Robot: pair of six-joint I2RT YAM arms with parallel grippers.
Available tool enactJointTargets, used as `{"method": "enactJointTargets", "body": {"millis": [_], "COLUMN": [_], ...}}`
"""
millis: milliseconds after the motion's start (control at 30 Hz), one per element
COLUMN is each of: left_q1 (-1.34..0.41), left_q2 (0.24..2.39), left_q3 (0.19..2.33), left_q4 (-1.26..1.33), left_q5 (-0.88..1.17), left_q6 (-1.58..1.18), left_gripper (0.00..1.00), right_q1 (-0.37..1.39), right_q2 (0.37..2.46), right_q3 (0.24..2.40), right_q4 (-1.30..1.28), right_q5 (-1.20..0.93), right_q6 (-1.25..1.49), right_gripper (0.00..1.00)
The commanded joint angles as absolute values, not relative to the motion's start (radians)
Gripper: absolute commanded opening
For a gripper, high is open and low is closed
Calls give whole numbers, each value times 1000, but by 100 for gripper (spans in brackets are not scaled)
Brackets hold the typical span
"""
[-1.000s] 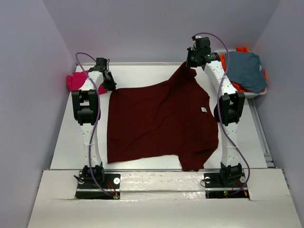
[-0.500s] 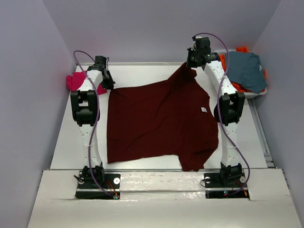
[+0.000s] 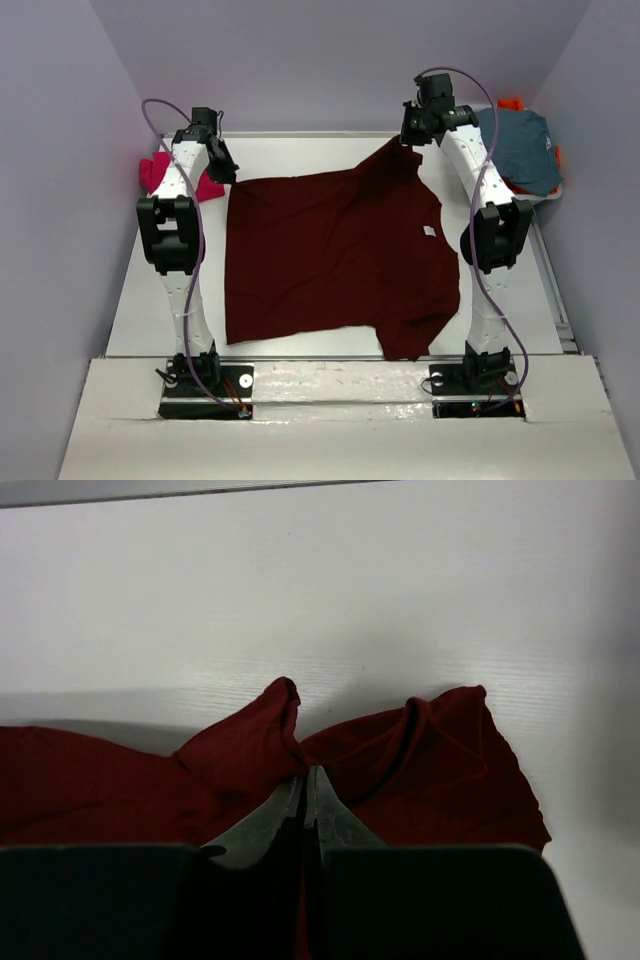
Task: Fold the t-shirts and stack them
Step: Fold the tshirt
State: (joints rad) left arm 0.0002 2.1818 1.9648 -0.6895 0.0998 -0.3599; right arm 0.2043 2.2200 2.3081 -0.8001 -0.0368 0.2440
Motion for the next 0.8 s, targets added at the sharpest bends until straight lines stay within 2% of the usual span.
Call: {"method": "enactJointTargets", "body": {"millis": [0,433,767], "left_q1": [-2,-11,-11], "left_q2": [2095,1964,1869], "left_q3": [1948,1735,1623], "left_q4": [-755,-732,-727], "left_q5": [129,202,183], "left_q6": [-374,-416,-420], "left_gripper": [6,6,6], "right_q1": [207,207,207], "right_q2": [2145,2091,2040], "right_q3": [2326,2244,2135], "right_q4": [-888,-1097,-1195], "right_q5": [-34,-127,-87], "right_q6": [258,314,342], "right_gripper": [7,7,7]}}
